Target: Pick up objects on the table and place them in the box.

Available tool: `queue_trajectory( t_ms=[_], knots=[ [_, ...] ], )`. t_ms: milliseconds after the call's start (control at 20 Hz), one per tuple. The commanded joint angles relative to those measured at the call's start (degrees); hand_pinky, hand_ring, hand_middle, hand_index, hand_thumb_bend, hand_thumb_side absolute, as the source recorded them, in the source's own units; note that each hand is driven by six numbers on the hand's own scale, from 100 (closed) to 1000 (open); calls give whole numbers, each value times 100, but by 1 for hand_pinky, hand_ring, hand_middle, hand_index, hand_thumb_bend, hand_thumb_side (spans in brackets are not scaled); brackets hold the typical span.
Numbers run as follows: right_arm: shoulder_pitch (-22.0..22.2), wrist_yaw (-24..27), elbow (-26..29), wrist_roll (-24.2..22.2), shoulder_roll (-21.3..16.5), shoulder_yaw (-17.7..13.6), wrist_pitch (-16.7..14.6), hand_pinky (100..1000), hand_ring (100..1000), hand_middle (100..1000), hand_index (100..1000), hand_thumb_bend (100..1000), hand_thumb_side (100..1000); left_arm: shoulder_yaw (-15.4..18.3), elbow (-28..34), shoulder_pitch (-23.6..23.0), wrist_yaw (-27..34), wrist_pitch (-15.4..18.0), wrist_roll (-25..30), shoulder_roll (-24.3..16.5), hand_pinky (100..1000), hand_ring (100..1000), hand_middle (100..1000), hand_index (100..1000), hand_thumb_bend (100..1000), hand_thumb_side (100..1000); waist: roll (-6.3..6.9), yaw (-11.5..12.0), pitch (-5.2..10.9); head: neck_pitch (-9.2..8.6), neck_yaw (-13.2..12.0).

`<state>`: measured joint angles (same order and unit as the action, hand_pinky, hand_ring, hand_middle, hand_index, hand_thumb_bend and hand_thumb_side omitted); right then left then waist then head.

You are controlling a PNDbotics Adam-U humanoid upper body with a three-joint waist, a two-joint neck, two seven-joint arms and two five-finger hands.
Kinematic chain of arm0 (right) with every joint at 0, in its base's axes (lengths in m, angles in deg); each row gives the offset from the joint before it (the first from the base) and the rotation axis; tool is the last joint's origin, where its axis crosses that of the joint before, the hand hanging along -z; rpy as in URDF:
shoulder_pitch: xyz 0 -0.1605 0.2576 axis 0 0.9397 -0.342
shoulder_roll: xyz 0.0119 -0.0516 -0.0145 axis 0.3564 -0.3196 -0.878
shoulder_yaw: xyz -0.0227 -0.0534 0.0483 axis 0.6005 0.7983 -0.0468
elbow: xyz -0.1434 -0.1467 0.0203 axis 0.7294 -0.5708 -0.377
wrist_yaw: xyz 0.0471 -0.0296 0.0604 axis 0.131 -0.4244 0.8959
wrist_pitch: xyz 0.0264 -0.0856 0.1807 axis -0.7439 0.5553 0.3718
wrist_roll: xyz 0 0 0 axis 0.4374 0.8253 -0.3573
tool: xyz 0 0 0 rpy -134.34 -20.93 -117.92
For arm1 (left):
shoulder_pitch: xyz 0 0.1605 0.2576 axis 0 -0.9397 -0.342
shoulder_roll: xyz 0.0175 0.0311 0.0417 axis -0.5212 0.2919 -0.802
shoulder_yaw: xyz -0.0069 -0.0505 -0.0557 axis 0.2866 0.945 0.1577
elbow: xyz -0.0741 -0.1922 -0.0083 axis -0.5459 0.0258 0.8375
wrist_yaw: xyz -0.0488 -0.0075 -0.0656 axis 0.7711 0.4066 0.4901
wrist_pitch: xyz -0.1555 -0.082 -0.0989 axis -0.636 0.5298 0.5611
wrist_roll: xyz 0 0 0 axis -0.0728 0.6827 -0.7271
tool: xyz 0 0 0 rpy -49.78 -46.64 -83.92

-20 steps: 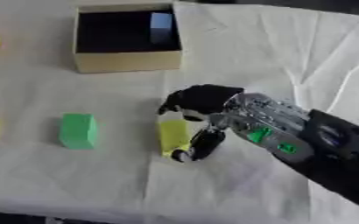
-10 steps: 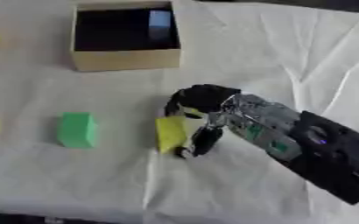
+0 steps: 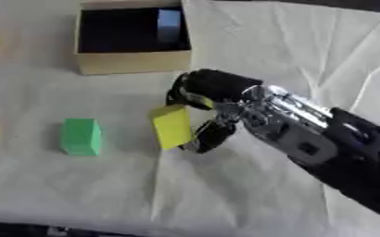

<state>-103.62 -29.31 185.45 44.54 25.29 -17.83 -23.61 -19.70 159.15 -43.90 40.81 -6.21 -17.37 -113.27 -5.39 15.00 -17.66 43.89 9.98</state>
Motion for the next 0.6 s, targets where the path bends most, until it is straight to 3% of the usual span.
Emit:
queue_trajectory(
  t_ms=[50,250,600],
  knots=[
    [-160,377,155,2,-291,-268,-93,739,672,551,663,100,208,34,50,32,-37,4,27,-76,689,779,726,837,316,632,6,-9,65,22,-46],
    [-344,827,156,-35,-409,-502,-42,731,655,544,659,100,230,33,45,29,-38,2,33,-88,690,779,726,837,314,633,-5,-20,81,22,-82],
    [-1165,1633,156,-326,-534,-756,579,739,664,548,664,100,226,-8,64,73,-45,-6,78,-171,691,780,727,837,311,630,-24,-3,113,22,-64]
  ],
)
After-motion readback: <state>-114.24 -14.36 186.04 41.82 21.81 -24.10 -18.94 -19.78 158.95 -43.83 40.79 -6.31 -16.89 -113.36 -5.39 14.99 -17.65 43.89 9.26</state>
